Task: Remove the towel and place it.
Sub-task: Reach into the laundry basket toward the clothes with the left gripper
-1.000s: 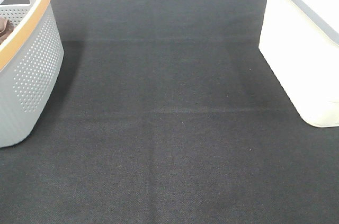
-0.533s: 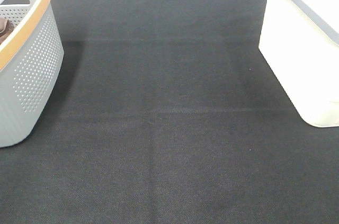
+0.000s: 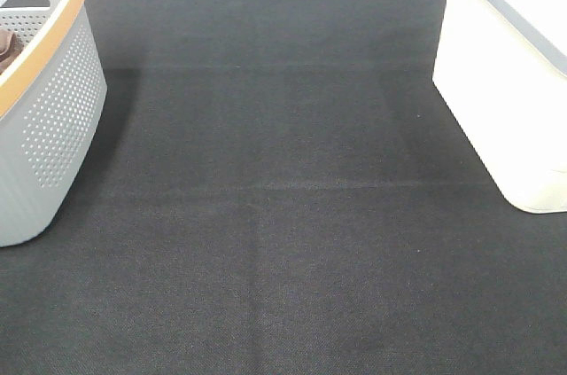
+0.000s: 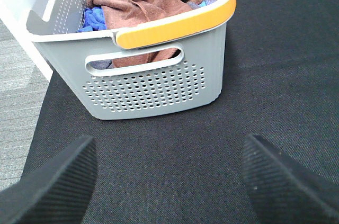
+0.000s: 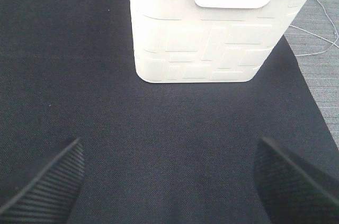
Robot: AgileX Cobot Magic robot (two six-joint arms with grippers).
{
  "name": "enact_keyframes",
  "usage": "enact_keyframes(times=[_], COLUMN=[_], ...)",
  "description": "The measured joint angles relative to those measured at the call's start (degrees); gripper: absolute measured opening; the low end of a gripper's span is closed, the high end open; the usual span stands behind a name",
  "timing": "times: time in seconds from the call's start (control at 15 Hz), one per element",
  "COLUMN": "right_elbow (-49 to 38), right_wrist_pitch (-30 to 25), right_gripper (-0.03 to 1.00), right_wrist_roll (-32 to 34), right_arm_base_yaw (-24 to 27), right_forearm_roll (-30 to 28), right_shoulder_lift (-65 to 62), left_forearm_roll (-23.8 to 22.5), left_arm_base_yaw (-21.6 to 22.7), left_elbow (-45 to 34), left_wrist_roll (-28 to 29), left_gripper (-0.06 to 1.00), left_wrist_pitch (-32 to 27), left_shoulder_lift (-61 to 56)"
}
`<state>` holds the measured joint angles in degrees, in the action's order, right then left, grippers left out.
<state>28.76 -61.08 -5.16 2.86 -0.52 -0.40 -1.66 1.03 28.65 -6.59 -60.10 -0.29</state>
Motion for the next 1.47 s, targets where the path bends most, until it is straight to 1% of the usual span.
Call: enact_keyframes(times=[1.47], right_elbow=[0.0], right_wrist_pitch=[0.0], right_gripper=[0.82], right_wrist_roll=[0.0], right_arm_base_yaw=[0.0], right_forearm_roll=[0.0], right_shoulder_lift=[0.0], left_forearm_roll=[0.0], left_arm_base_yaw=[0.0], left_elbow=[0.0], left_wrist_roll=[0.0], left_gripper=[0.73], left_wrist_pitch=[0.0], left_shoulder_lift=[0.0])
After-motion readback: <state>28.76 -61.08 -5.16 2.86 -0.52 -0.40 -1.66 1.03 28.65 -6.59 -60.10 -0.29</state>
